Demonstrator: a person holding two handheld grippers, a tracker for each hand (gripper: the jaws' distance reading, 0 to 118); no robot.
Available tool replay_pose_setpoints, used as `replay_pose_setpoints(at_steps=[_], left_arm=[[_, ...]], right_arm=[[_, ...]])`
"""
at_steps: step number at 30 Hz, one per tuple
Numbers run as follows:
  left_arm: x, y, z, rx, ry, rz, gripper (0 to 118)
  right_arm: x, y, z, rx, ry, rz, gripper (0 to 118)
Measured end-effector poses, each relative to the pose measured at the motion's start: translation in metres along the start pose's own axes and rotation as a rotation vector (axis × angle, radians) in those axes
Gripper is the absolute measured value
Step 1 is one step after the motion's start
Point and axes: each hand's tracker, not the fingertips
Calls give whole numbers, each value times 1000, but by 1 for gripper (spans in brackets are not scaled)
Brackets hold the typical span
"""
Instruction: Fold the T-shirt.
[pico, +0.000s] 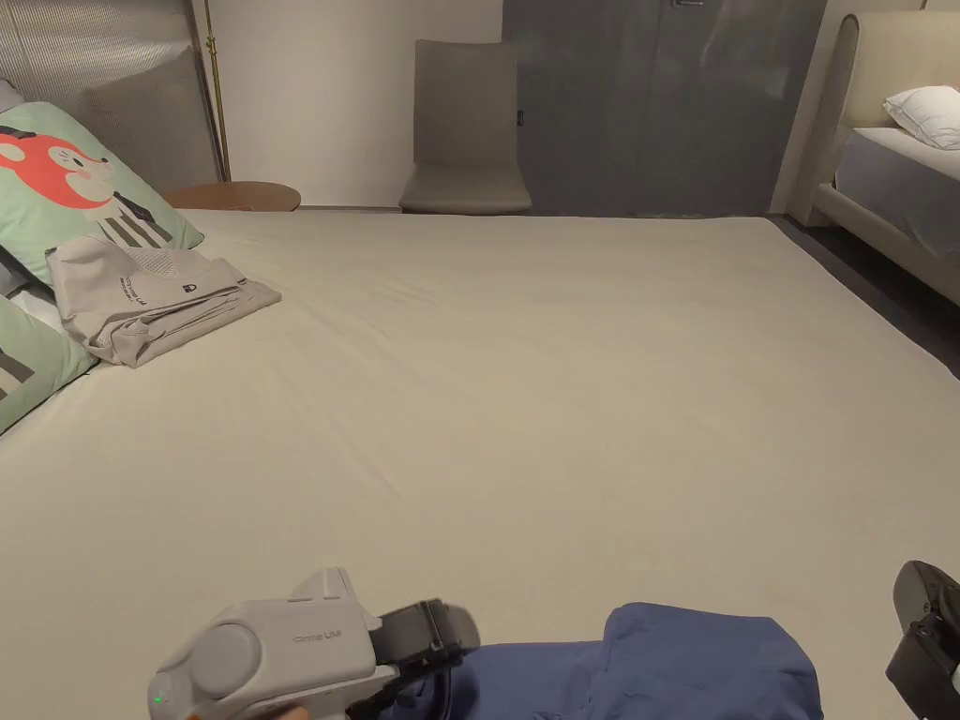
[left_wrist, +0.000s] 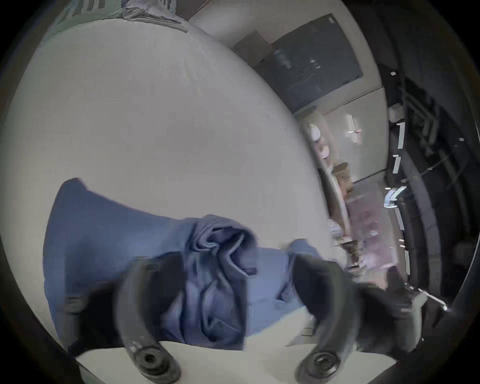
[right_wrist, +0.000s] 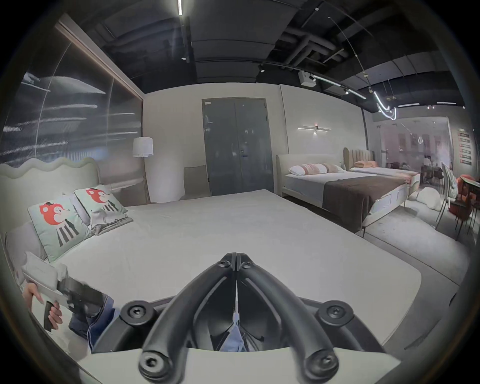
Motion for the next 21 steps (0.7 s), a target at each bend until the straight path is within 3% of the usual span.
replay_pose_setpoints(at_steps=[1,2,4,6,7,9,10,12,17,21], left_arm=[[4,0,9,6,-39,-20,105],[5,0,20,34,-75,-53,111],[3,-1,38,134,-83,-113,110],[2,-7,44,208,26,-163,108],[0,-10,44,241,99,-204,98],[0,-25,27,295,341,-349,24],[2,-33,16,302,459,-418,1],[2,-58,-5,306,559,-604,2],[23,-105,-33,301,455,-746,2],[49,-136,-63,198,415,-901,2]], right_arm=[[1,-1,0,-2,0,-3,1],[1,-1,-1,-4,0,-5,1],[1,-2,-1,-5,2,-12,1],[1,-3,-1,-7,9,-17,1],[1,-4,-1,-8,11,-18,1],[1,-6,-2,-14,19,-21,1],[1,-6,-3,-15,20,-21,1],[2,-7,-3,-18,23,-22,1],[4,-9,-2,-23,24,-24,1],[7,-10,-1,-25,17,-29,1]])
